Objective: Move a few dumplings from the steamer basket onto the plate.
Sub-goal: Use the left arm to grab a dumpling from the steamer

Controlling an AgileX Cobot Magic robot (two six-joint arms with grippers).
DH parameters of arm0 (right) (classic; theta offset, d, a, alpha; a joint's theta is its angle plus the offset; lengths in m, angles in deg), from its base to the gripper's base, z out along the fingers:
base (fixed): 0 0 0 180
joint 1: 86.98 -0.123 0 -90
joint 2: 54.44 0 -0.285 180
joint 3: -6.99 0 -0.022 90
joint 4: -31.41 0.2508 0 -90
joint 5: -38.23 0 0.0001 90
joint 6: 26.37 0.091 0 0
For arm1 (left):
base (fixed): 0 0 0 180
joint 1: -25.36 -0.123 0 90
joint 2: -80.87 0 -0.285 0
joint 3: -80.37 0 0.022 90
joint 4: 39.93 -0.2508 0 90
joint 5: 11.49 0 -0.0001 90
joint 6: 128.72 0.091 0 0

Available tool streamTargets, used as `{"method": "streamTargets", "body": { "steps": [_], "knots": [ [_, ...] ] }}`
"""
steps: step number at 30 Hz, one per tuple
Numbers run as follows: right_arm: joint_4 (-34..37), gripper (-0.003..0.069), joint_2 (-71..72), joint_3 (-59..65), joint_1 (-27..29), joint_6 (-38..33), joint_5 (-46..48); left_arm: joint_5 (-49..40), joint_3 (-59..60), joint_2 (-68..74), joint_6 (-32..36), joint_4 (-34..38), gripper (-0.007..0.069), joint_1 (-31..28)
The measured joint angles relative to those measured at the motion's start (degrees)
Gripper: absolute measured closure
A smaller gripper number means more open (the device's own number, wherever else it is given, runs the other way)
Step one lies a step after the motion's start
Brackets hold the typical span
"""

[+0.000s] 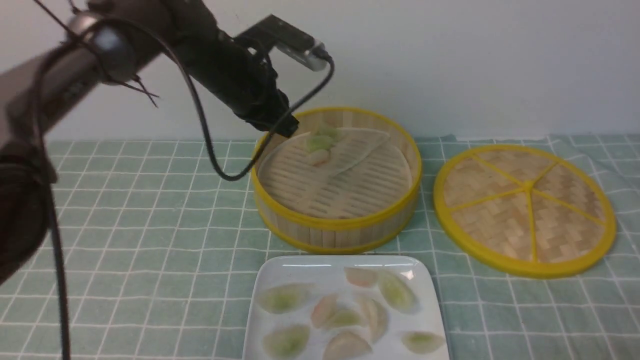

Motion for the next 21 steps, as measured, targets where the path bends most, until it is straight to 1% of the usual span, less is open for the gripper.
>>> {"method": "streamTargets", "body": {
  "steps": [1, 2, 3, 5, 6, 7, 8, 9, 10, 11, 13, 16, 20, 21],
  "knots": [
    [0.00, 0.0673, 0.00, 0.00, 0.00, 0.00, 0.00, 4.34, -0.32, 2.27, 0.06, 0.08, 0.0560, 1.14],
    [0.00, 0.0673, 0.00, 0.00, 0.00, 0.00, 0.00, 4.34, -0.32, 2.53, 0.06, 0.08, 0.0554, 1.14],
    [0.00, 0.0673, 0.00, 0.00, 0.00, 0.00, 0.00, 8.02, -0.37, 4.12, 0.25, 0.08, 0.0510, 1.85],
    [0.00, 0.0673, 0.00, 0.00, 0.00, 0.00, 0.00, 11.80, -0.37, 6.05, 0.37, 0.12, 0.0432, 2.65],
    [0.00, 0.0673, 0.00, 0.00, 0.00, 0.00, 0.00, 12.17, -0.37, 6.41, 0.37, 0.12, 0.0424, 2.79],
    [0.00, 0.0673, 0.00, 0.00, 0.00, 0.00, 0.00, 14.81, -0.37, 7.53, 0.49, 0.28, 0.0356, 3.21],
    [0.00, 0.0673, 0.00, 0.00, 0.00, 0.00, 0.00, 16.71, -0.37, 8.42, 0.48, 0.27, 0.0310, 3.41],
    [0.00, 0.0673, 0.00, 0.00, 0.00, 0.00, 0.00, 18.08, -0.40, 9.11, 0.48, 0.34, 0.0277, 3.57],
    [0.00, 0.0673, 0.00, 0.00, 0.00, 0.00, 0.00, 18.08, -0.40, 9.25, 0.48, 0.34, 0.0270, 3.57],
    [0.00, 0.0673, 0.00, 0.00, 0.00, 0.00, 0.00, 20.01, -0.40, 10.46, 0.48, 0.46, 0.0229, 3.64],
    [0.00, 0.0673, 0.00, 0.00, 0.00, 0.00, 0.00, 21.00, -0.40, 11.60, 0.48, 0.58, 0.0199, 3.64],
    [0.00, 0.0673, 0.00, 0.00, 0.00, 0.00, 0.00, 21.86, -0.44, 13.27, 0.48, 0.59, 0.0188, 3.64],
    [0.00, 0.0673, 0.00, 0.00, 0.00, 0.00, 0.00, 23.27, -0.76, 13.99, 0.78, 1.02, 0.0191, 3.64],
    [0.00, 0.0673, 0.00, 0.00, 0.00, 0.00, 0.00, 23.27, -0.89, 14.05, 0.63, 1.15, 0.0211, 3.64]
  ]
}}
